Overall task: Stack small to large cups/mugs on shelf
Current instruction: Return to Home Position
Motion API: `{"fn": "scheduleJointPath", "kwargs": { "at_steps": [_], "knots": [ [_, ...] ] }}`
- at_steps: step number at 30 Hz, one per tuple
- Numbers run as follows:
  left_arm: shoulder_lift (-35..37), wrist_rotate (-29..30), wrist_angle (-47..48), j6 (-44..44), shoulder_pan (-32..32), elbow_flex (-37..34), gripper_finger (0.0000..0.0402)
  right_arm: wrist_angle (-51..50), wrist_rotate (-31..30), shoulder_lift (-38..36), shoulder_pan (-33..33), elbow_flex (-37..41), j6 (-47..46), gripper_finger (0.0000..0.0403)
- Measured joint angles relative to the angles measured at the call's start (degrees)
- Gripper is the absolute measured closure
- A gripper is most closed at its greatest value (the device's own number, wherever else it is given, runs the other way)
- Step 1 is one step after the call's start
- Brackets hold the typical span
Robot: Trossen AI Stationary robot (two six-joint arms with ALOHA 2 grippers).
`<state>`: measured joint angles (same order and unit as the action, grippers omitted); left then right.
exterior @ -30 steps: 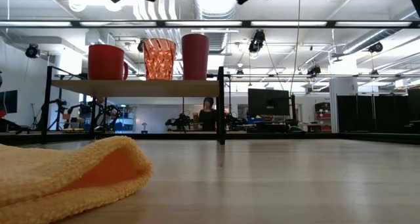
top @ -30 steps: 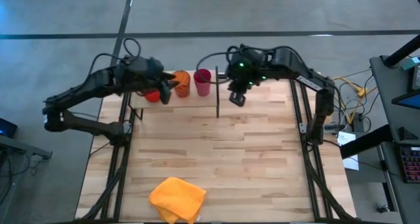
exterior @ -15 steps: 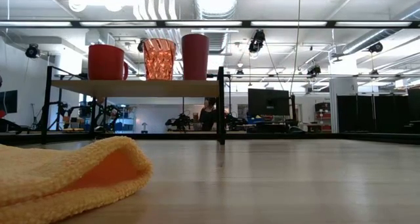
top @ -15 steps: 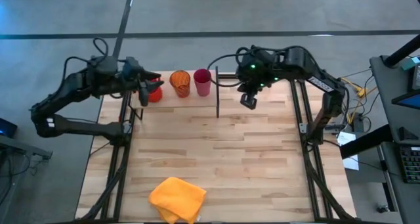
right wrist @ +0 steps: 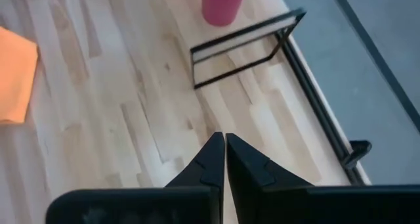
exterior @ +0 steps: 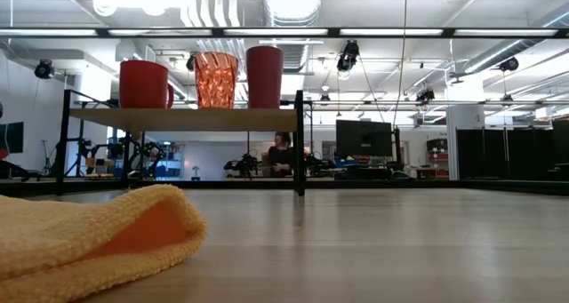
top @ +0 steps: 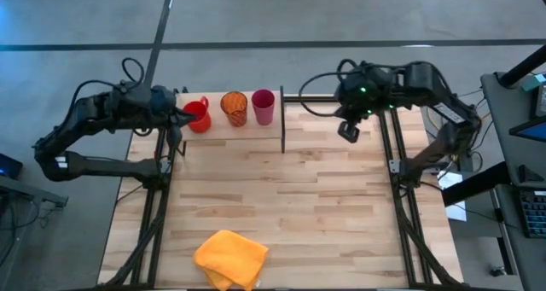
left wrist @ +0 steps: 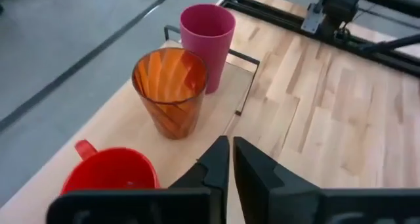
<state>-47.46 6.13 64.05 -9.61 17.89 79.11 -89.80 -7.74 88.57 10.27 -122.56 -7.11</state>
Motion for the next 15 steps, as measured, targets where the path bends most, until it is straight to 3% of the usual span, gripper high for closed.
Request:
{"fn": "scheduleJointPath", "kwargs": {
  "at_steps": [7, 15],
  "knots": [
    [1.5, 0.2, -0.1, 5.8, 0.0, 0.0, 0.0400, 3.8, 0.0, -9.0, -1.7, 13.0, -5.5, 0.0394],
    [6.8, 0.3, -2.2, 0.7, 0.0, -0.1, 0.0400, 19.9, 0.1, -21.5, -3.3, 33.4, -6.4, 0.0394]
  ]
}}
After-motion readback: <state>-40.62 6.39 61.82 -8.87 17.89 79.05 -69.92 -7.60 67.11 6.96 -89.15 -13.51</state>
